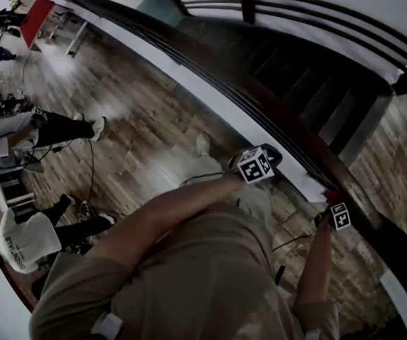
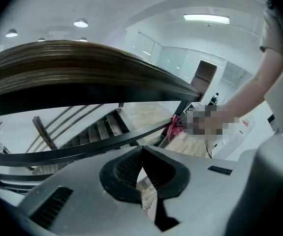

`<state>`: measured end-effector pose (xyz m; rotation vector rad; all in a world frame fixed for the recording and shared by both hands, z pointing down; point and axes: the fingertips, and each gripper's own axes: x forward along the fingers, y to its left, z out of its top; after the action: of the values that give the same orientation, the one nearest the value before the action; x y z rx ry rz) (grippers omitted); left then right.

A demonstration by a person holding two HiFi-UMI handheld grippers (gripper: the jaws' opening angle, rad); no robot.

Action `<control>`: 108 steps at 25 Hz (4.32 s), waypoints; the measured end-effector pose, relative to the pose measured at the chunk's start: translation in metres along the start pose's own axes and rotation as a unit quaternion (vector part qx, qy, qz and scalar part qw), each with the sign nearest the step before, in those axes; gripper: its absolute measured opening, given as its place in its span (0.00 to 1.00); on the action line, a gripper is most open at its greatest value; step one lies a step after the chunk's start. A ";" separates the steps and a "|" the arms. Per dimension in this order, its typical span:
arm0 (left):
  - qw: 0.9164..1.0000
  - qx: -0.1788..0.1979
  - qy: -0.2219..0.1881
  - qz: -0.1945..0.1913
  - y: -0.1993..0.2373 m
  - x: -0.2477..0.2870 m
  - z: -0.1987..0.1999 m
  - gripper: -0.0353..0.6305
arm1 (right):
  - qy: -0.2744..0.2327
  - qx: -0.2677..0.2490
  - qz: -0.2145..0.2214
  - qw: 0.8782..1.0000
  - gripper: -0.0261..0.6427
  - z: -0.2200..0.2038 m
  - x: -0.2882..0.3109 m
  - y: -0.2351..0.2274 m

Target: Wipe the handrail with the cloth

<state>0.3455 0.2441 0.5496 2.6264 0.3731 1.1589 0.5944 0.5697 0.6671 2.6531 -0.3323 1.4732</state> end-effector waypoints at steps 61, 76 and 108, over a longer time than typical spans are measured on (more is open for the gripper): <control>0.954 -0.078 -0.148 0.250 0.861 -0.397 -0.512 0.08 | -0.255 -0.706 0.303 0.587 0.25 -0.474 0.001 1.327; 0.911 0.017 -0.243 0.332 0.896 -0.356 -0.497 0.09 | -0.294 -0.783 0.270 0.477 0.35 -0.486 0.041 1.366; 0.941 0.044 -0.215 0.258 0.855 -0.297 -0.477 0.09 | -0.207 -0.732 0.353 0.544 0.35 -0.462 0.050 1.289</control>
<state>-0.0916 -0.5971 0.9345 3.0480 -0.3781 0.6477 -0.0613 -0.6072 0.9192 1.2305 -1.7859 0.0447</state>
